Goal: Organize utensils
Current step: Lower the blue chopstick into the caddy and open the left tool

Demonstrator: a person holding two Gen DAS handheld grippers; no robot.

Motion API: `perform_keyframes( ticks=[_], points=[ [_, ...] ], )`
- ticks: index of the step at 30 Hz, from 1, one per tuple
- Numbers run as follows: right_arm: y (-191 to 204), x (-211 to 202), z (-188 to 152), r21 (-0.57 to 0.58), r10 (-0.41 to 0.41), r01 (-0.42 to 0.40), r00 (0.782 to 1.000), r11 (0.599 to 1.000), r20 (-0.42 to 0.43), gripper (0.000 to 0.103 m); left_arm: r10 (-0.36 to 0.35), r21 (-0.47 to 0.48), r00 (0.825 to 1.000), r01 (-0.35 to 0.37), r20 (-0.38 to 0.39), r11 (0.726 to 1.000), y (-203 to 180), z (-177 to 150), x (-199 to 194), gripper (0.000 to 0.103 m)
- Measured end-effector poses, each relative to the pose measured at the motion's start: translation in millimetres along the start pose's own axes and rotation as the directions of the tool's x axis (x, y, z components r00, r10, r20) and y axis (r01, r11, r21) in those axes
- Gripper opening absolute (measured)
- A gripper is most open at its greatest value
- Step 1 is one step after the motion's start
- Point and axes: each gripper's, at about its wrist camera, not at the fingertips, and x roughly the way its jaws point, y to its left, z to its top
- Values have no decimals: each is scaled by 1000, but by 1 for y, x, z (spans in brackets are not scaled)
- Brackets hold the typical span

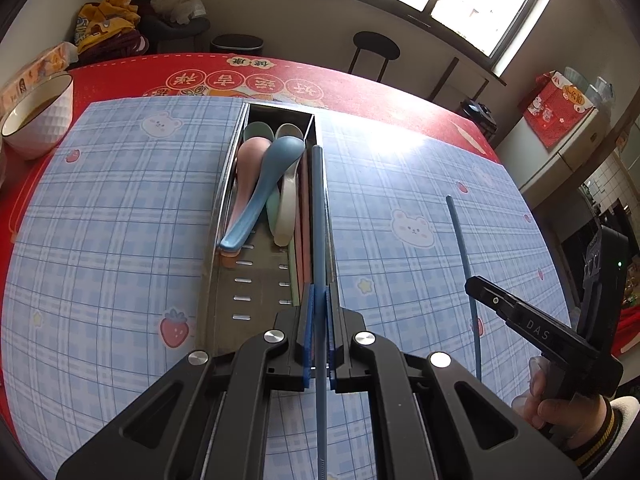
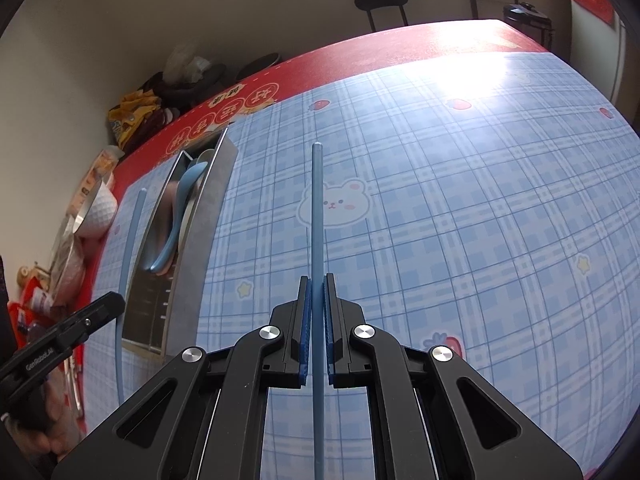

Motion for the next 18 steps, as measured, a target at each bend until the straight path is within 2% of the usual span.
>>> perform_keyframes(
  ticks=[6,12,18],
  points=[
    [-12,-5,1,24,-13,13,1000,1000,11,6,-54,-42,998,52,-41,998,6,39,21,6],
    [-26,-10,-2,49,-34,33,999,998,17,6,-38,-18,998,37,-55,999,2,80,54,6],
    [-50,-18,-4,108,-67,64,997,992,24,6,23,44,994,-18,-106,999,1,90,85,6]
  ],
)
